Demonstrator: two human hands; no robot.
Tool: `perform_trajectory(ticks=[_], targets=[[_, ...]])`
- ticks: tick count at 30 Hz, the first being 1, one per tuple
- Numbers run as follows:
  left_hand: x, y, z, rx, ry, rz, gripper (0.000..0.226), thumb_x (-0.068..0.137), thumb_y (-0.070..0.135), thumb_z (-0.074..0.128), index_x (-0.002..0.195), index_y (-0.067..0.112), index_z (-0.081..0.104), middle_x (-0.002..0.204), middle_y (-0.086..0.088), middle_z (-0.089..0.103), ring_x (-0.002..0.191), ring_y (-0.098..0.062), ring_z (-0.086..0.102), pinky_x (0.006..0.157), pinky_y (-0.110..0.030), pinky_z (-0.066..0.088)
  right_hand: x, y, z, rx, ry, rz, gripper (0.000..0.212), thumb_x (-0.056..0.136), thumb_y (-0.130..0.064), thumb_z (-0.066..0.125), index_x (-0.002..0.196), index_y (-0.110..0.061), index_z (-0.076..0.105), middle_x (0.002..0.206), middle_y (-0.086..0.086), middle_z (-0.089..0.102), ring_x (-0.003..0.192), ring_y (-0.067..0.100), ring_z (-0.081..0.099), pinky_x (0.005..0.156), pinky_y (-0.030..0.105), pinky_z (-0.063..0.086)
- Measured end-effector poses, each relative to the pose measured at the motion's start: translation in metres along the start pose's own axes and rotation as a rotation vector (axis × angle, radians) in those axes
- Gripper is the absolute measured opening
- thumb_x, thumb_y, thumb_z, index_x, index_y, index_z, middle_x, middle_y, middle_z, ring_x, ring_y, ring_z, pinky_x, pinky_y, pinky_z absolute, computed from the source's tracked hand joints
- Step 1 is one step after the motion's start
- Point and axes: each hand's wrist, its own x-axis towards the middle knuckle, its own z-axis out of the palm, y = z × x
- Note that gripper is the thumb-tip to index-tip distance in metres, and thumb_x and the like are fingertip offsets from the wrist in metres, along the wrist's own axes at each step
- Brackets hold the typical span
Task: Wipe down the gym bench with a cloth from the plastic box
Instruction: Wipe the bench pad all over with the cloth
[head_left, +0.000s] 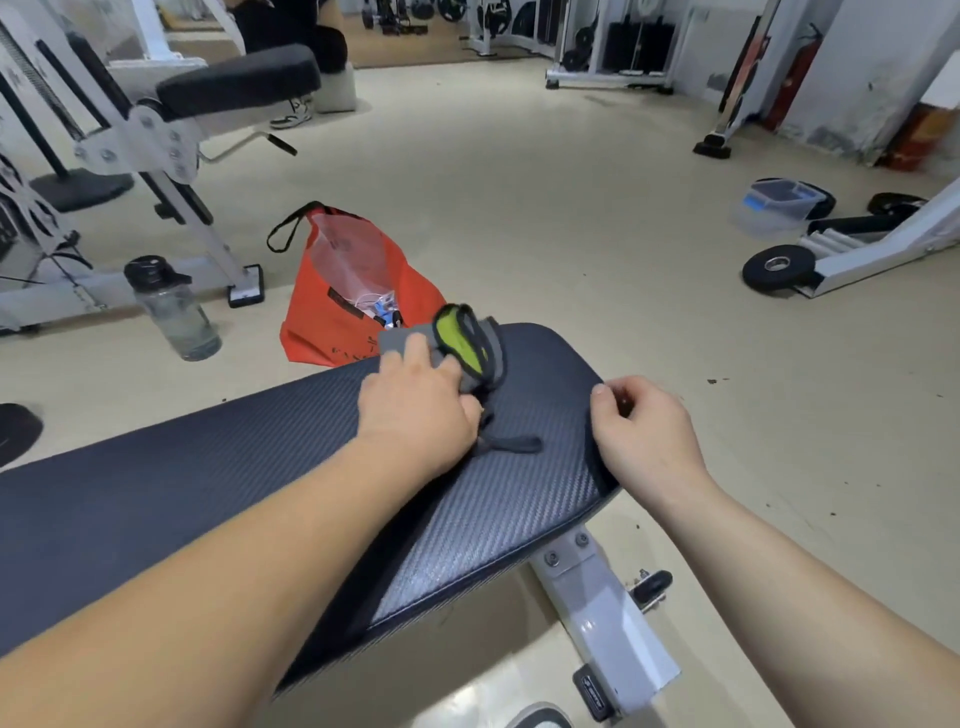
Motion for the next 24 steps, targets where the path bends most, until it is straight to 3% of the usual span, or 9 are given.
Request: perform_trajectory(ticks=[3,7,9,12,14,16,18,21,24], targets=[[-0.066,0.008,-0.001,-0.058,0.079,0.252,0.041,0.086,0.047,0.044,0.121,0.027,0.053,0.112,-0.006,0.044,0.101,-0.032,0.050,0.080,-0.042,0.047,0.000,-0.008,0.003,-0.027,0.015,-0.052,0.023,0.101,-0.030,0.051,0.108,-0.018,0.070,0.113,0.006,0.063,0.112,0.024,0.057,0.087,0.029,0.037],[-0.107,-0.032,-0.003,-0.060,0.108,0.609,0.059,0.080,0.043,0.046,0.138,0.032,0.053,0.104,-0.001,0.054,0.081,-0.028,0.053,0.066,-0.039,0.050,-0.008,-0.022,0.002,-0.031,-0.052,-0.109,0.020,0.101,-0.027,0.048,0.101,-0.024,0.067,0.114,0.000,0.064,0.106,0.015,0.053,0.086,0.029,0.037],[-0.097,-0.058,-0.002,0.019,0.110,0.504,0.060,0.079,0.044,0.043,0.137,0.032,0.054,0.105,-0.001,0.056,0.084,-0.029,0.056,0.067,-0.043,0.052,-0.013,-0.028,0.000,-0.063,-0.077,-0.142,0.020,0.101,-0.026,0.049,0.097,-0.025,0.069,0.112,-0.001,0.065,0.110,0.018,0.056,0.087,0.031,0.040],[-0.075,-0.086,-0.008,0.041,0.030,0.072,0.056,0.085,0.046,0.040,0.138,0.031,0.052,0.116,-0.004,0.051,0.101,-0.032,0.055,0.079,-0.045,0.054,-0.021,-0.037,-0.004,-0.074,-0.104,-0.181,0.020,0.100,-0.024,0.051,0.094,-0.026,0.070,0.111,-0.001,0.069,0.111,0.021,0.060,0.093,0.034,0.046],[-0.076,-0.078,-0.013,0.002,0.016,-0.099,0.045,0.089,0.044,0.047,0.127,0.023,0.056,0.116,-0.007,0.046,0.107,-0.033,0.051,0.081,-0.044,0.051,-0.026,-0.044,-0.007,-0.074,-0.131,-0.194,0.021,0.100,-0.025,0.051,0.093,-0.028,0.070,0.108,-0.004,0.071,0.106,0.019,0.062,0.093,0.034,0.049],[-0.097,-0.053,-0.015,0.018,0.030,-0.063,0.039,0.090,0.045,0.047,0.118,0.019,0.056,0.116,-0.005,0.044,0.109,-0.031,0.051,0.081,-0.042,0.050,-0.030,-0.051,-0.007,-0.065,-0.188,-0.213,0.022,0.100,-0.025,0.052,0.100,-0.026,0.074,0.107,-0.008,0.073,0.103,0.017,0.065,0.092,0.033,0.050],[-0.130,-0.027,-0.016,-0.030,0.028,0.153,0.038,0.089,0.045,0.043,0.121,0.024,0.052,0.116,-0.002,0.043,0.109,-0.028,0.051,0.083,-0.041,0.051,-0.034,-0.056,-0.007,-0.054,-0.247,-0.240,0.025,0.101,-0.022,0.052,0.111,-0.024,0.075,0.112,-0.010,0.074,0.105,0.014,0.065,0.094,0.028,0.048],[-0.157,-0.022,-0.029,-0.299,-0.121,0.381,0.042,0.088,0.037,0.042,0.129,0.037,0.050,0.111,0.008,0.049,0.104,-0.017,0.053,0.083,-0.036,0.051,-0.040,-0.062,-0.008,0.017,-0.309,-0.255,0.021,0.100,-0.027,0.056,0.106,-0.025,0.075,0.106,-0.009,0.076,0.099,0.013,0.069,0.091,0.029,0.051],[-0.150,-0.035,-0.052,-0.826,-0.270,0.153,0.023,0.093,0.020,0.047,0.102,0.029,0.065,0.085,0.016,0.065,0.077,-0.004,0.059,0.073,-0.026,0.050,-0.046,-0.065,-0.016,0.238,-0.467,-0.168,0.032,0.099,-0.045,0.059,0.097,-0.019,0.077,0.098,0.003,0.079,0.088,0.013,0.069,0.089,0.033,0.051]])
